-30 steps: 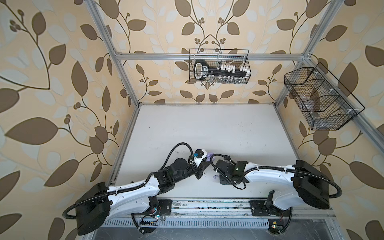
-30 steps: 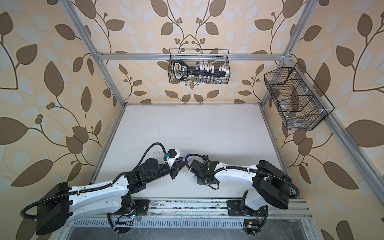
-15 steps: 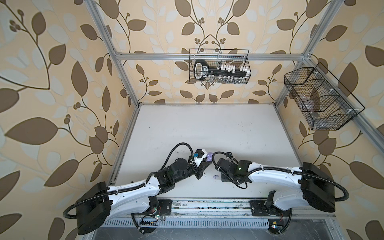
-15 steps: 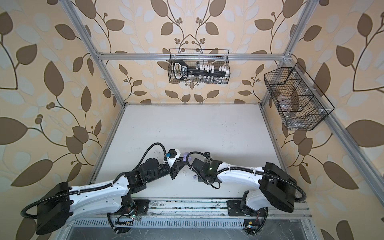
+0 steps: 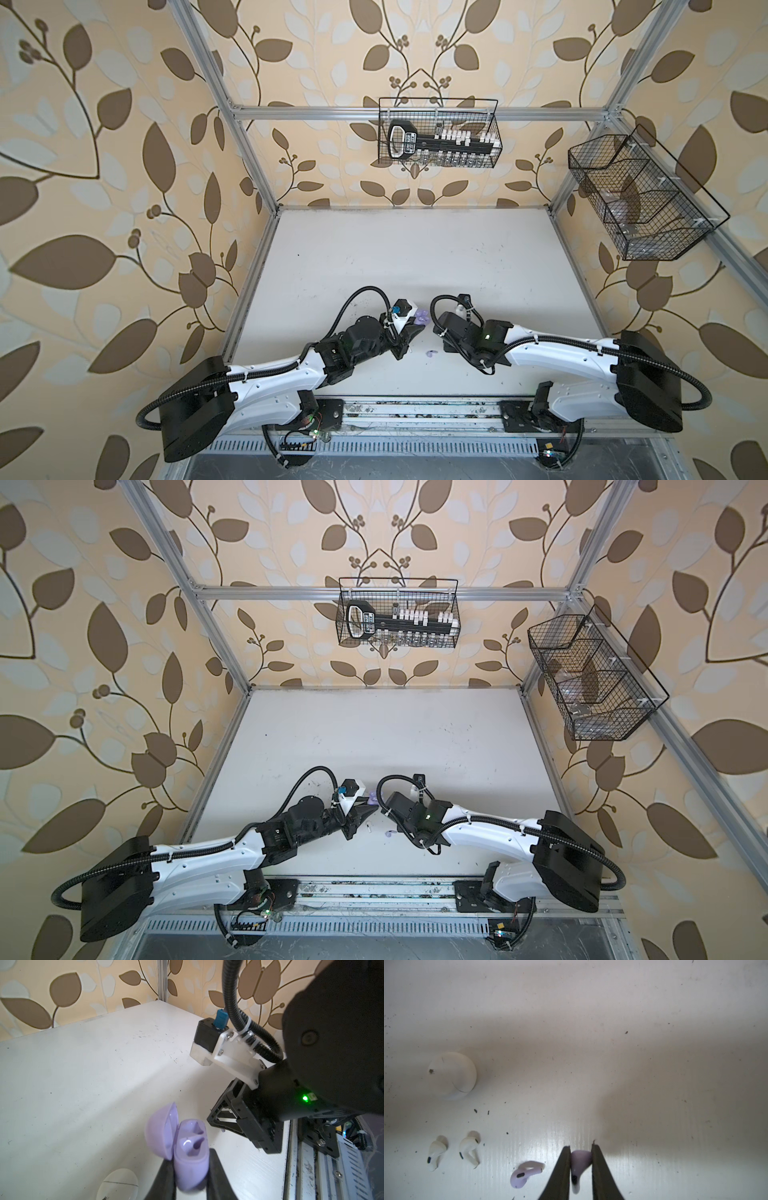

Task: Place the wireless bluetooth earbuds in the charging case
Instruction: 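Lift the lavender earbud with the right gripper toward the open case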

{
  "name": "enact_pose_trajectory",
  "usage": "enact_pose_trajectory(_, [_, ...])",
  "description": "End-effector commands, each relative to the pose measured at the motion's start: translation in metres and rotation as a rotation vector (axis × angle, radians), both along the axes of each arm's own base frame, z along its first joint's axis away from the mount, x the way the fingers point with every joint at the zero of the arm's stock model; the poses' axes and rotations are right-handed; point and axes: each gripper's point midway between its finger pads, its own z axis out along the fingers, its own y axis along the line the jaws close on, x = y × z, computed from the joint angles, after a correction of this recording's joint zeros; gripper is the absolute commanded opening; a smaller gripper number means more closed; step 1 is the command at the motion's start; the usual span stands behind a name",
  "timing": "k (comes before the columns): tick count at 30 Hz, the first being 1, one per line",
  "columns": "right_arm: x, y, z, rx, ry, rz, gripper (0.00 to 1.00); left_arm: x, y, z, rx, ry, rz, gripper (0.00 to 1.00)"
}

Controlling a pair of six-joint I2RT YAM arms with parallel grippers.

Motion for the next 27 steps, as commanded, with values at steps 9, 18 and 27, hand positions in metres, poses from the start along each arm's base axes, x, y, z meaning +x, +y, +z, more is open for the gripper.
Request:
enact_pose_trajectory(9, [0.016,-0.009,0.035,0.108,-0.184,-0.071,0.18,-0.004,-0.015,0.022,-0.101,0.001,-0.059,0.02])
enact_pose_trajectory(18, [0.018,-0.015,0.075,0.218,-0.330,-0.060,0.19,-0.007,-0.020,0.022,-0.114,0.018,-0.084,0.02])
enact_pose_trajectory(27, [0.022,0.003,0.110,0.343,-0.441,-0.008,0.19,-0.007,-0.019,0.025,-0.125,0.020,-0.083,0.03])
